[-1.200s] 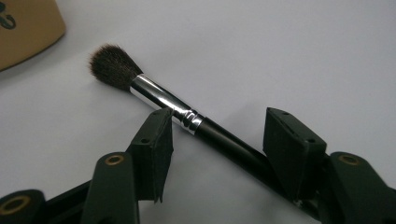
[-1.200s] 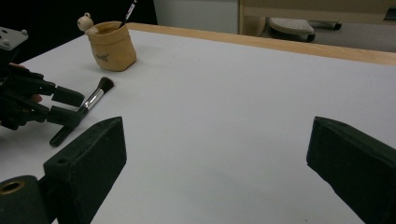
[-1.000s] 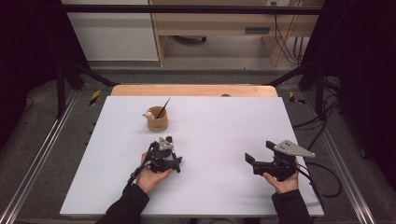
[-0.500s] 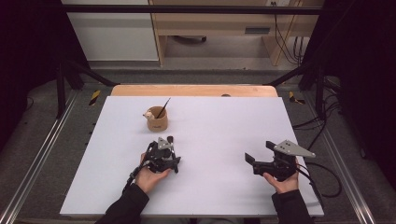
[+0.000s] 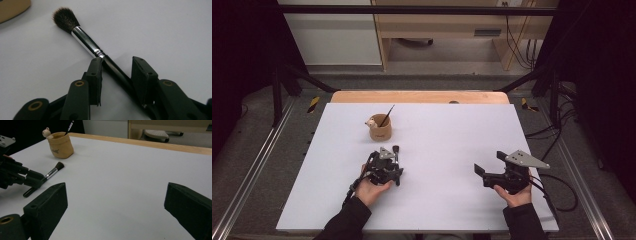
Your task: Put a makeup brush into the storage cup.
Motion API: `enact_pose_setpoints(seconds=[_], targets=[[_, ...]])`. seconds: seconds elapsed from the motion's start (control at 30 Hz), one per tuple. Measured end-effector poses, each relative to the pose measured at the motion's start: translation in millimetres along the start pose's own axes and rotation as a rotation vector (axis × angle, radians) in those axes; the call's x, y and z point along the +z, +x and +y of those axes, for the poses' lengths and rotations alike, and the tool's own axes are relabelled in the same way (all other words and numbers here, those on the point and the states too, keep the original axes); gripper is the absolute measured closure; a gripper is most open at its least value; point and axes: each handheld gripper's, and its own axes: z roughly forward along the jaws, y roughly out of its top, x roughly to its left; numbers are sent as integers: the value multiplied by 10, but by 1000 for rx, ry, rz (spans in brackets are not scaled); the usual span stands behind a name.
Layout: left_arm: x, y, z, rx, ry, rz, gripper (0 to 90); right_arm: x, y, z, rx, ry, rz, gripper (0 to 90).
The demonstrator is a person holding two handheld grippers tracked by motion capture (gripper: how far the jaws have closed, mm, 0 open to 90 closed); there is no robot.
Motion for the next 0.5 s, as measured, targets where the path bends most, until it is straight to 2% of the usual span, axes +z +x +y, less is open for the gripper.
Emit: enact_pose_setpoints(seconds=[0.5], targets=[[-41, 48, 3, -12, 17, -19, 682, 1, 3, 0, 2, 0, 0, 54]])
